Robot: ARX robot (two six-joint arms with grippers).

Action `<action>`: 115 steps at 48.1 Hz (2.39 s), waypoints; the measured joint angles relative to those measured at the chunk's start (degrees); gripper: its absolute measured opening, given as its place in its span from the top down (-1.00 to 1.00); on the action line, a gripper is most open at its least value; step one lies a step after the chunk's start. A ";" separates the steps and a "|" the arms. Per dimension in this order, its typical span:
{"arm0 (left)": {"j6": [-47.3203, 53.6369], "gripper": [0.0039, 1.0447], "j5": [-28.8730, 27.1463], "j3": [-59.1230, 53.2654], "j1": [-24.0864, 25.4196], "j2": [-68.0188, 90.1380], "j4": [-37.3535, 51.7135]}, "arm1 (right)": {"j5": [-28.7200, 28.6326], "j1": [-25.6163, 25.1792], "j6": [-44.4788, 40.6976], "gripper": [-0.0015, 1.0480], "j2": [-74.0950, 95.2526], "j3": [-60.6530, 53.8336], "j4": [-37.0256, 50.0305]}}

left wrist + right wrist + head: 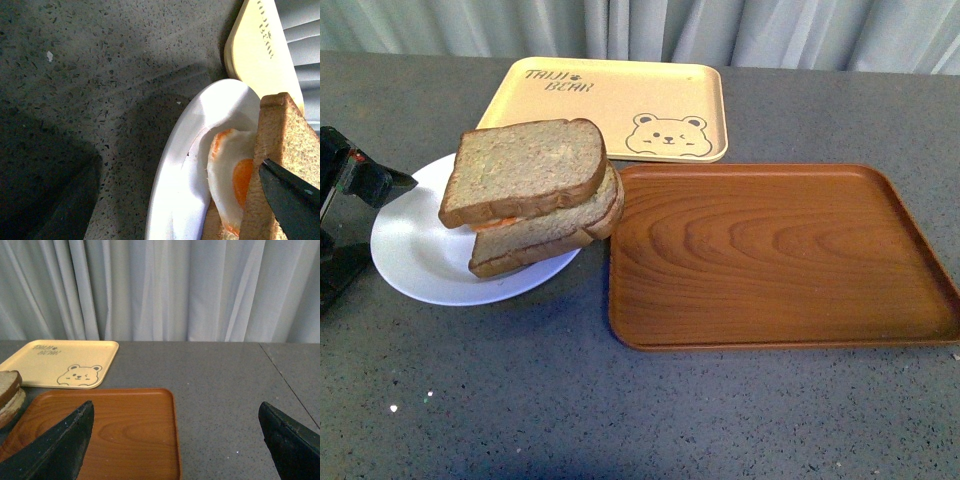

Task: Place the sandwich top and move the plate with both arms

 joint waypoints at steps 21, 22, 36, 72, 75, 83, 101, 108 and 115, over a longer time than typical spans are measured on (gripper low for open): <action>-3.89 -0.07 0.66 0.44 -0.35 2.95 2.45 | 0.00 0.00 0.00 -0.82 0.00 0.00 0.00; -4.07 0.04 0.94 0.42 -0.35 3.13 2.47 | 0.00 0.00 0.00 -0.82 0.00 0.00 0.00; -4.70 0.84 2.64 -0.57 -0.50 3.32 4.57 | 0.02 0.00 0.00 -0.82 0.00 0.00 0.00; -12.66 0.96 6.54 -5.53 0.94 -6.05 9.27 | 0.00 0.00 0.00 -0.83 0.00 0.00 0.00; -13.05 0.96 6.45 -3.19 0.07 -6.32 7.54 | 0.02 0.00 0.00 -0.83 0.00 0.00 0.00; -13.70 0.96 5.62 5.64 -3.10 -6.10 1.55 | 0.00 0.00 0.00 -0.82 0.00 0.00 0.00; -14.84 0.96 3.76 31.04 -10.60 6.78 -10.45 | 0.00 0.00 0.00 -0.82 -0.02 0.00 0.00; -15.23 0.96 3.39 40.17 -11.93 12.87 -14.40 | 0.00 0.00 0.00 -0.82 -0.02 0.00 0.00; -15.08 0.96 3.06 48.30 -12.28 18.86 -18.53 | 0.00 0.00 0.00 -0.82 -0.02 0.00 0.00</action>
